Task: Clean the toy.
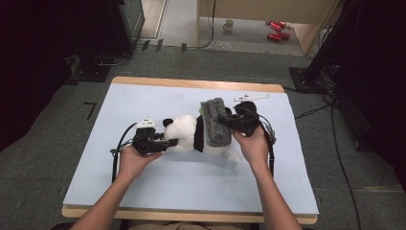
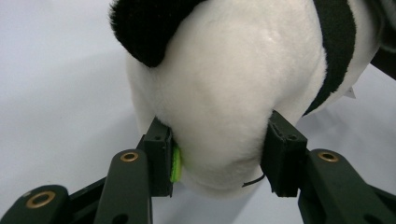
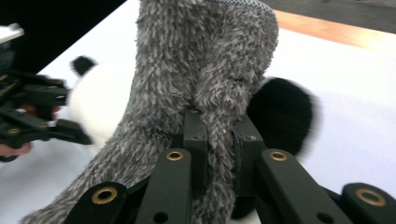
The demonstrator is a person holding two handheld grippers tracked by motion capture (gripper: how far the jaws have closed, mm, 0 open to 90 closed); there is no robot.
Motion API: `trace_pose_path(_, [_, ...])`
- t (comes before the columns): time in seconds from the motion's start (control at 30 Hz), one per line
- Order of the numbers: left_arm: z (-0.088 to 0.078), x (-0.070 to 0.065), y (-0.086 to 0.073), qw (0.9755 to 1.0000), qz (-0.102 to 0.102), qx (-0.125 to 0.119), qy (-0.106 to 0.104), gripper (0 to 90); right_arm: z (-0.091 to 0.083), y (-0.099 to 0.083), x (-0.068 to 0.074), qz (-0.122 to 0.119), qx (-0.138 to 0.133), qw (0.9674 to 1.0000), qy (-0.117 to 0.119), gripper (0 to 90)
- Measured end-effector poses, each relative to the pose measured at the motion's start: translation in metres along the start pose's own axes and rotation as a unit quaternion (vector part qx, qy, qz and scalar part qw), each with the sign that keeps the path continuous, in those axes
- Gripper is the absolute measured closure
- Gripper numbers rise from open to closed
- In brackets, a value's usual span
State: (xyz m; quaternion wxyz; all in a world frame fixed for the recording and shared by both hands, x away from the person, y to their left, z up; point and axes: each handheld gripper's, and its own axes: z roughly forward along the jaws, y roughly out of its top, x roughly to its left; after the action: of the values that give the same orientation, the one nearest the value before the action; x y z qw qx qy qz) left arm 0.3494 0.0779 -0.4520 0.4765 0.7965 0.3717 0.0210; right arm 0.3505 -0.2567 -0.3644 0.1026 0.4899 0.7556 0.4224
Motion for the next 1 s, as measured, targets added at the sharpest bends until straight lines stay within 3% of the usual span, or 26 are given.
trace_pose_path(0.17, [0.001, 0.003, 0.003, 1.0, 0.0, 0.004, -0.003, 52.7, -0.008, -0.009, -0.02, 0.035, -0.012, 0.9993, -0.007, 80.3])
trace_pose_path(0.3, [0.002, 0.005, 0.005, 1.0, -0.001, 0.007, -0.004, 52.8, -0.009, -0.014, -0.026, 0.032, -0.011, 0.999, -0.029, 80.5])
trace_pose_path(0.5, [0.001, 0.007, 0.005, 0.9999, -0.003, 0.009, -0.011, 52.7, -0.007, -0.021, -0.037, 0.044, -0.005, 0.9981, -0.042, 80.8])
trace_pose_path(0.8, [0.001, 0.008, 0.004, 0.9998, -0.01, 0.007, -0.013, 52.7, -0.001, -0.029, -0.049, 0.052, 0.029, 0.9958, -0.069, 80.8])
trace_pose_path(0.87, [0.001, 0.009, 0.005, 0.9998, -0.012, 0.008, -0.014, 52.7, -0.001, -0.031, -0.051, 0.06, 0.033, 0.9954, -0.067, 80.8])
trace_pose_path(1.0, [0.001, 0.009, 0.005, 0.9997, -0.019, 0.01, -0.014, 53.0, -0.01, -0.027, -0.049, 0.065, 0.013, 0.9962, -0.058, 80.9])
